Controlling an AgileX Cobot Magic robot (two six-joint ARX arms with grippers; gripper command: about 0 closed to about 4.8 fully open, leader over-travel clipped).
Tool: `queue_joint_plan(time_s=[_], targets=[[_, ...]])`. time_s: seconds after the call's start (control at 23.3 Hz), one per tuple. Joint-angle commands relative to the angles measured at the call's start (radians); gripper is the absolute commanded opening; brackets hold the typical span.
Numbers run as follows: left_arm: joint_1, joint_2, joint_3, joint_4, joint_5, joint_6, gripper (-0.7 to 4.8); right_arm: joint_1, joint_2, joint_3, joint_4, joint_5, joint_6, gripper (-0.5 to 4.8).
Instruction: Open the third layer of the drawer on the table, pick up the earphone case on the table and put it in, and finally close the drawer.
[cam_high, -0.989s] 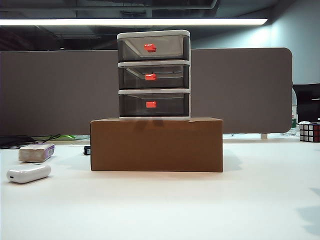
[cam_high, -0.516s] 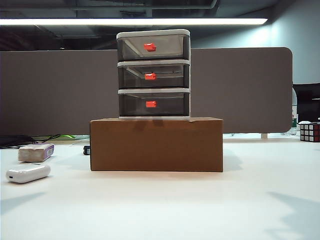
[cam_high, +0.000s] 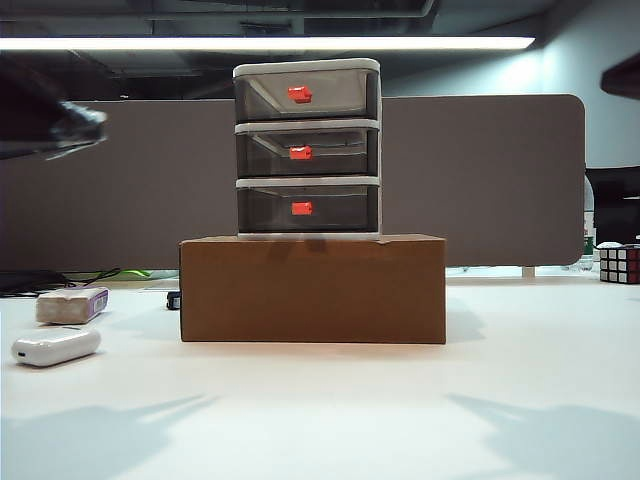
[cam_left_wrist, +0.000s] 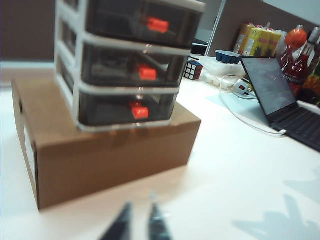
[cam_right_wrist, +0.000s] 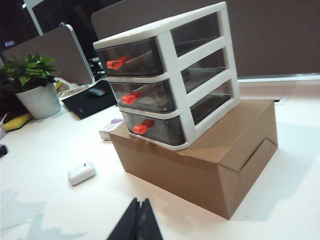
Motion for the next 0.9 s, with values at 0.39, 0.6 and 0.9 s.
queue_joint_plan(time_s=[0.39,0.6,0.9], targets=[[-0.011,0.637,0.152,0.473,-0.006,0.064,1.44,0.006,0.518,0.242,0.141,-0.084,0.005,-0.05],[-0.009,0.82,0.269,0.502,-0.043,0.041,1.44,0.006,0.636,0.243,0.356,-0.167,0.083,-0.05],[-0.076,1.148,0.382,0.624,-0.146,-0.008,1.57,0.006,0.673,0.244,0.349,-0.167,0.082,-0.05]])
